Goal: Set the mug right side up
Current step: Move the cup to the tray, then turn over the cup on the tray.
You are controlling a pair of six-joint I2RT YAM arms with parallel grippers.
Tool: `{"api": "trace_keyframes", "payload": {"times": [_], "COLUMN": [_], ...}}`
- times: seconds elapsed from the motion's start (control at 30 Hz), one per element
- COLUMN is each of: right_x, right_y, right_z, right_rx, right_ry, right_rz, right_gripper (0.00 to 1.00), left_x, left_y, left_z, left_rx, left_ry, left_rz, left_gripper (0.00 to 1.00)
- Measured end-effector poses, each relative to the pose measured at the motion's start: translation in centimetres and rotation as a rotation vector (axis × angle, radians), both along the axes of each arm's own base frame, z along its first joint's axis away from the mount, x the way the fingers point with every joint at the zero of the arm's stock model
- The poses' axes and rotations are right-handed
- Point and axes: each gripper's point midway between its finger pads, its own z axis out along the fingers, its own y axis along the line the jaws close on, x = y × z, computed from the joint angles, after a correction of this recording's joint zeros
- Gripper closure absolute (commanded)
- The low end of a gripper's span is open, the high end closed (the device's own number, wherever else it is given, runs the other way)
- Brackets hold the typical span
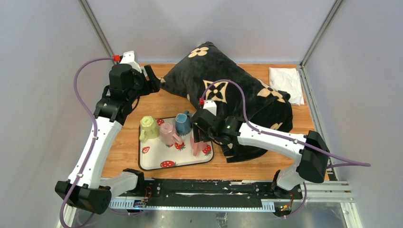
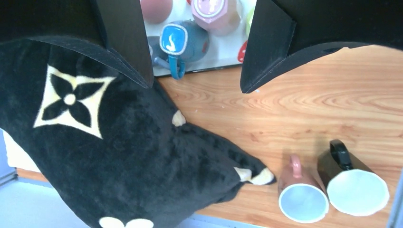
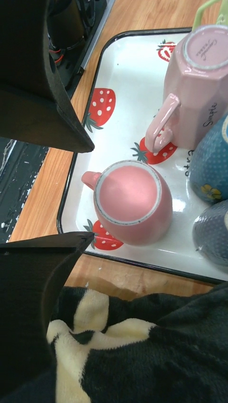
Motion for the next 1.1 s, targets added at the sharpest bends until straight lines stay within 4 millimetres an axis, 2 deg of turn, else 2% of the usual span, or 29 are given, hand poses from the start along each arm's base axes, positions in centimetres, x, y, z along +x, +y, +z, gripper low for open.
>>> {"api": "trace_keyframes", "payload": {"times": [0.2, 0.53, 0.83, 1.1], "right_x": [-0.1, -0.5, -0.2, -0.1], "right_y": [0.6, 1.5, 1.0, 0.7], "right_z": [-1.6, -3.7, -4.3, -5.0], "right_rx": [-0.033, -0.101, -0.175, -0.207], "right_ry": [0.059, 0.143, 0.154, 0.164], "right_rz": [-0.027, -0.033, -0.05, -0.052], "right_gripper": [0.34, 0.35, 0.42, 0.44], "left_x": [0.7, -0.1, -0.2, -0.2], "left_y": [1.3, 2.7, 3.8, 4.3], "left_z": [0.1, -3.8, -4.3, -4.1], "left_rx": [0.082, 0.162, 0.211, 0.233], "left_ry": [-0.039, -0.005, -0.014, -0.022], "left_rz": [0.025, 0.051, 0.093, 0.11], "left_gripper": [0.25, 0.25, 0.25, 0.25]}}
